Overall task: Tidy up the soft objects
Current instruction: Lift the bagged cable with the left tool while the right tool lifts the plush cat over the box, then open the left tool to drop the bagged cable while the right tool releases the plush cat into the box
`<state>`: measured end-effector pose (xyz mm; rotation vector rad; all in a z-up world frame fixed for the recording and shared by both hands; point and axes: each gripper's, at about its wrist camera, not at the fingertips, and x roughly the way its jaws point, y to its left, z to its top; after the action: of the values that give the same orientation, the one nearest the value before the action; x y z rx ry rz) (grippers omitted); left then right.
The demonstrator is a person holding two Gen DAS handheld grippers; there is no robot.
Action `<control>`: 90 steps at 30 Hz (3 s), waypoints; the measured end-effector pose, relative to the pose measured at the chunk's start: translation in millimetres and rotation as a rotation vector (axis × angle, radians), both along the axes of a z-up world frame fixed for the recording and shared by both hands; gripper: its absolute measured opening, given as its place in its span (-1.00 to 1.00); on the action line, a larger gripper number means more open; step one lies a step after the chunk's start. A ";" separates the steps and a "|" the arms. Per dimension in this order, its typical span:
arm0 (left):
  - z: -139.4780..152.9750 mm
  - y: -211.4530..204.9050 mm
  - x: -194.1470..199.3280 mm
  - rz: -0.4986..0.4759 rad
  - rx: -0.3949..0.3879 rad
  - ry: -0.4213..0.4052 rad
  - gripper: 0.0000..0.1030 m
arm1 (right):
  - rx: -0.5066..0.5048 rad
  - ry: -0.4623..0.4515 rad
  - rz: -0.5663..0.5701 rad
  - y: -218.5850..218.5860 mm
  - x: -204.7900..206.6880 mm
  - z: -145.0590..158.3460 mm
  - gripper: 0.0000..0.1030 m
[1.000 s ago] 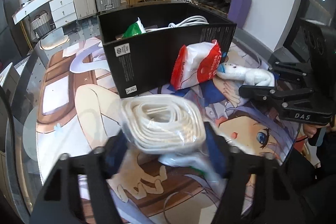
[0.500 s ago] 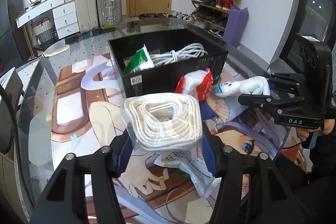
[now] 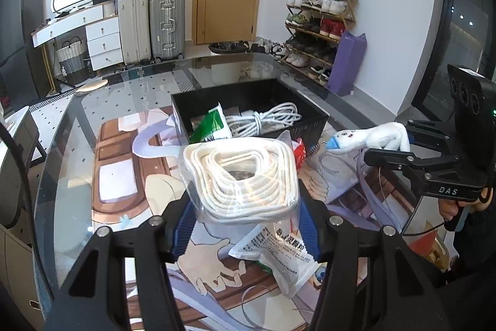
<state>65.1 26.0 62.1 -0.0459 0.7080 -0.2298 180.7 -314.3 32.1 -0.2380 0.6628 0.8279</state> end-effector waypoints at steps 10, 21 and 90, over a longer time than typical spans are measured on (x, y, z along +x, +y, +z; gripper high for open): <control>13.0 2.5 8.2 0.048 -0.024 -0.044 0.11 | 0.060 -0.046 -0.026 -3.8 -1.0 24.9 -0.33; 22.8 -6.0 40.4 0.080 -0.016 -0.080 0.11 | 0.075 -0.075 -0.035 12.6 17.9 36.4 -0.33; 2.7 -5.7 56.1 0.139 0.037 -0.063 1.00 | 0.056 -0.066 -0.182 16.2 59.7 4.0 0.99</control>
<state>121.2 20.3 64.8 -0.0522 0.6428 -0.0851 240.4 -298.1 36.1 -0.1511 0.5889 0.6608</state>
